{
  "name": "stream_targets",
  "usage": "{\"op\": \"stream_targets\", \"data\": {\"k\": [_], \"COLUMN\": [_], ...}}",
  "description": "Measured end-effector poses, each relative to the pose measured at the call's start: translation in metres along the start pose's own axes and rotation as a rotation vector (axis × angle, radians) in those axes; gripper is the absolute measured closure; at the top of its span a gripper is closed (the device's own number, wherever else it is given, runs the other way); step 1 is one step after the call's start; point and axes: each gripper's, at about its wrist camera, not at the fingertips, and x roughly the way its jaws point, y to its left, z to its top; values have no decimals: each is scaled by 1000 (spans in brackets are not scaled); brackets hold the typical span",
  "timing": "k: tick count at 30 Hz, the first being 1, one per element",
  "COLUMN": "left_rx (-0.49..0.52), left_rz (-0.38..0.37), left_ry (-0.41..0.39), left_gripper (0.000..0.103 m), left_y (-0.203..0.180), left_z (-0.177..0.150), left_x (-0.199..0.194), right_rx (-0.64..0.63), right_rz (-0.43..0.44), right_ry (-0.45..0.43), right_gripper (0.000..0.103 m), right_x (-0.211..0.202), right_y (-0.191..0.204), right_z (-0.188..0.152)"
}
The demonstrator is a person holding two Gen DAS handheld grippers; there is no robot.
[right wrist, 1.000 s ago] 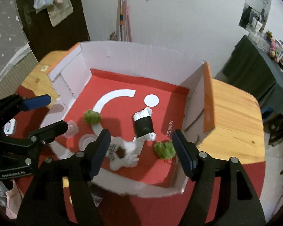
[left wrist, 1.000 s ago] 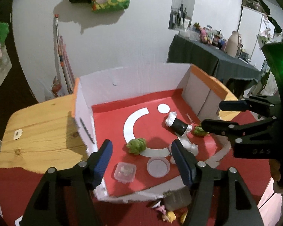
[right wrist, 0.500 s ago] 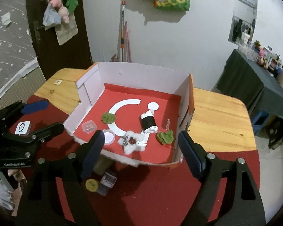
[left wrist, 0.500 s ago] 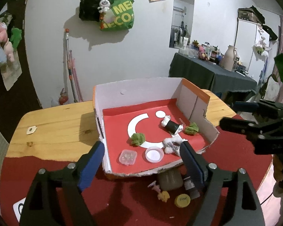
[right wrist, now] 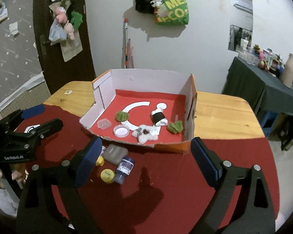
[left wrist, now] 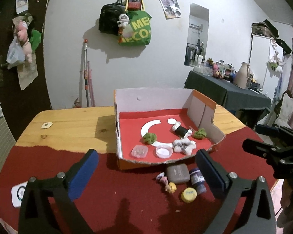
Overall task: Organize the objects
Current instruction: 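Withdraw both tools from the box back over the mat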
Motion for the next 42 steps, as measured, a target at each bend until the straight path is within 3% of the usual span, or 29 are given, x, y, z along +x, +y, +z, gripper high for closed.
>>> {"op": "stream_targets", "data": {"k": [8,22,42], "left_rx": [-58,-78,-107], "left_rz": [13,14,20], "left_ry": [36,174,222], "left_gripper": [0,0,0], "left_y": [3,-6,6], "left_z": [-34,-79,-83], "left_x": [7,42,56], "right_rx": [54,75,29], "right_rz": [-28,-48,1], "right_ry": [-8,104,218], "right_gripper": [8,8,8], "right_x": [14,53,85], "right_y": [2,1,17], "right_z": [-34,-74,-76]}}
